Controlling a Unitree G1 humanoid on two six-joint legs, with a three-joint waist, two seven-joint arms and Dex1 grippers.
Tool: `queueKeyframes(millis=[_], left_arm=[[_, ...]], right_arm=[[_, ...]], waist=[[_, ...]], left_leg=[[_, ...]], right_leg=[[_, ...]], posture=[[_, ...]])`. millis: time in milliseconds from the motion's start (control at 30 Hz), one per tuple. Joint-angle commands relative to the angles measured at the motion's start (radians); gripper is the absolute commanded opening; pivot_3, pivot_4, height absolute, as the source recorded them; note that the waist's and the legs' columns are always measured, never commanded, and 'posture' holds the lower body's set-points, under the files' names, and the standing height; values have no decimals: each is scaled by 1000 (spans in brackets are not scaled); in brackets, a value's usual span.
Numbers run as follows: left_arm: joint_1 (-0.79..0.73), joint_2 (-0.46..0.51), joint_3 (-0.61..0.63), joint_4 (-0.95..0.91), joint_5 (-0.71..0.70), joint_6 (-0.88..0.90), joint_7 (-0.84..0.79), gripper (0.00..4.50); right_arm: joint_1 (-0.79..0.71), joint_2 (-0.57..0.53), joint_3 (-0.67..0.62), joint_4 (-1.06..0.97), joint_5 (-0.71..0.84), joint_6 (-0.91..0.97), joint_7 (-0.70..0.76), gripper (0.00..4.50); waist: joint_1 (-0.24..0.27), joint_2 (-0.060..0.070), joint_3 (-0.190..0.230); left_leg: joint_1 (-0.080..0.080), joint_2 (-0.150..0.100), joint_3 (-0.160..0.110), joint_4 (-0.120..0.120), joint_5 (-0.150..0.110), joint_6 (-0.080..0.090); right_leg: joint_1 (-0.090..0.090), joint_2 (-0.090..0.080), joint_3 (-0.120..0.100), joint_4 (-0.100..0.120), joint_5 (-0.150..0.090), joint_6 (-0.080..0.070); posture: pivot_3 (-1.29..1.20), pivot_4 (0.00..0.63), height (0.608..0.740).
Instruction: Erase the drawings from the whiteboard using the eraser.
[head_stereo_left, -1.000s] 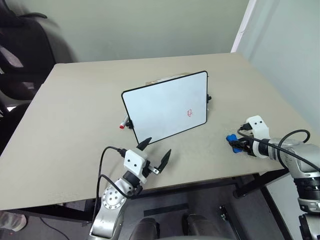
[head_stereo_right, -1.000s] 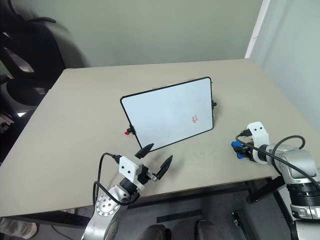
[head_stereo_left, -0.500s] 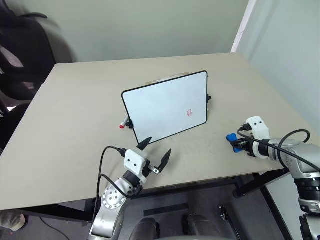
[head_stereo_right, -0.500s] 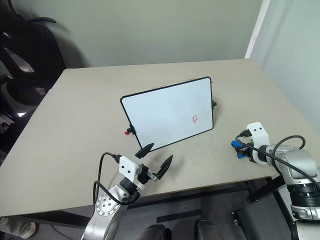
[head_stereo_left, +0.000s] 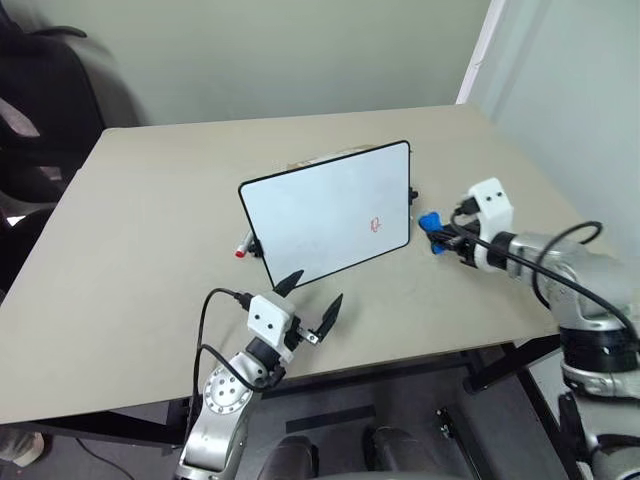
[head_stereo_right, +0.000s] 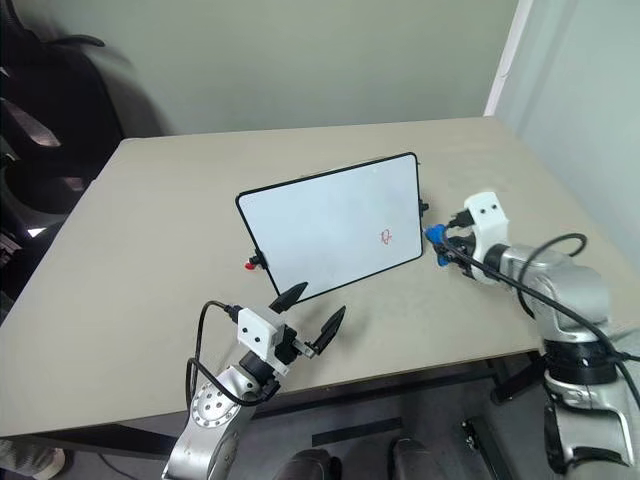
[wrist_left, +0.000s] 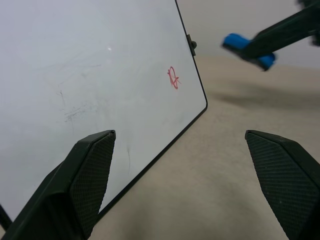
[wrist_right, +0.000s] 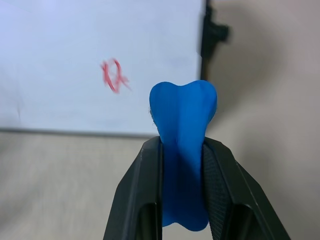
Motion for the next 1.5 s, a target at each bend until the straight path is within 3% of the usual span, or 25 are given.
queueKeyframes(millis=[33, 300, 767, 1500], left_arm=[[-7, 0, 2, -22, -3, -17, -6, 4500], [0, 0, 10, -33, -2, -17, -5, 4500], [25, -5, 4, -59, 0, -16, 7, 4500], [64, 1, 11, -109, -9, -6, 9, 4500]], right_arm=[[-79, 41, 27, 100, -47, -82, -13, 1034], [-171, 133, 80, 239, -93, -166, 18, 1034], [-171, 226, 187, 279, -142, -155, 53, 1034], [-236, 213, 101, 368, -170, -215, 23, 1034]], waist=[[2, 1, 0], [5, 2, -2], [-4, 1, -1], [-5, 0, -1]], left_leg=[[0, 0, 0, 0, 0, 0], [-2, 0, 0, -2, 0, 0], [-1, 0, 0, -3, -1, -1], [-3, 0, 0, -4, -2, -3]], right_leg=[[0, 0, 0, 0, 1, 0], [-3, 0, -1, 0, 6, -6], [-8, 0, -1, 0, 8, -10], [-11, 0, -1, 0, 10, -13]], posture=[[0, 150, 736], [0, 150, 736], [0, 150, 736], [0, 150, 736]])
